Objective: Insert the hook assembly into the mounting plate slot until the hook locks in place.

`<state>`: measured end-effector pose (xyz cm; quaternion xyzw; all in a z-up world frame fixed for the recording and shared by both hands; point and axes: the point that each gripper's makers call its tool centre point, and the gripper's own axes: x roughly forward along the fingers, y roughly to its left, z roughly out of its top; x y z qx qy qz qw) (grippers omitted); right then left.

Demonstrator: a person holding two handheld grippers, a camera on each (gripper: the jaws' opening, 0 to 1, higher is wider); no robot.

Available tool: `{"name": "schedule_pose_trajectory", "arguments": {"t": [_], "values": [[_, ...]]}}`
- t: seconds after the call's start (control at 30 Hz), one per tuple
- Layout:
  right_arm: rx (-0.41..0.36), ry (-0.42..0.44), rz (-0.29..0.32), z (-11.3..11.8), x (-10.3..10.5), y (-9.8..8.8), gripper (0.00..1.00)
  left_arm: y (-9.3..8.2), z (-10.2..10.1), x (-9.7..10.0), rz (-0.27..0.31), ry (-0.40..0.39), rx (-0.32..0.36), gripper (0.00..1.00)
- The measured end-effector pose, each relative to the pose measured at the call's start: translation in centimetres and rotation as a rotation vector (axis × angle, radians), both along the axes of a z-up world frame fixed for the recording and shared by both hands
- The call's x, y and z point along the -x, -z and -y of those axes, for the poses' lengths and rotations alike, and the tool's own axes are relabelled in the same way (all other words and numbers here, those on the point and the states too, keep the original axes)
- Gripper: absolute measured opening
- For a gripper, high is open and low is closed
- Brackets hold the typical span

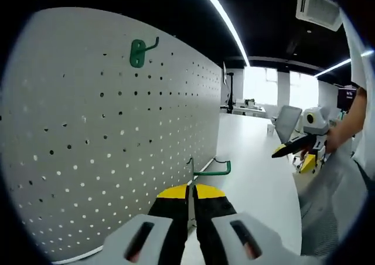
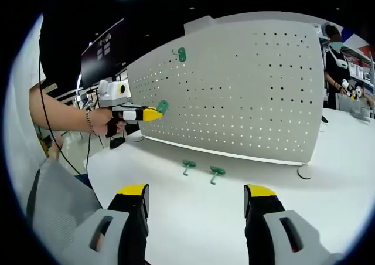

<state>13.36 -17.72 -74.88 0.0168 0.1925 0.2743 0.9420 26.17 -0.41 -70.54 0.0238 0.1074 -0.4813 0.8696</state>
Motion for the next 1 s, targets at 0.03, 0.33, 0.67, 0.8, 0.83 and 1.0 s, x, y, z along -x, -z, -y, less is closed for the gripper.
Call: {"name": "schedule_pose_trajectory", "arguments": {"t": [0.03, 0.33, 0.67, 0.8, 0.83, 1.0], "values": [[0.0, 0.0, 0.001, 0.0, 0.0, 0.0, 0.63, -0.3, 0.0, 0.1, 0.002, -0.001, 0.012, 0.02], [0.0, 0.0, 0.005, 0.1, 0.1, -0.1, 0.63, -3.6, -0.1, 0.8, 0.049, -0.033, 0.098, 0.02], [-0.007, 0.001, 0.009, 0.0, 0.2, -0.2, 0.63, -6.7, -0.2, 1.9, 0.076, -0.056, 0.186, 0.02], [-0.007, 0.003, 0.011, 0.0, 0.3, -0.4, 0.63, -7.1, -0.2, 2.2, 0.08, -0.062, 0.202, 0.02], [-0.006, 0.003, 0.012, 0.0, 0.2, -0.4, 0.63, -7.1, -0.2, 2.3, 0.079, -0.065, 0.204, 0.02], [-0.004, 0.003, 0.013, 0.0, 0.2, -0.4, 0.63, -7.2, -0.2, 2.5, 0.077, -0.066, 0.209, 0.02]]}}
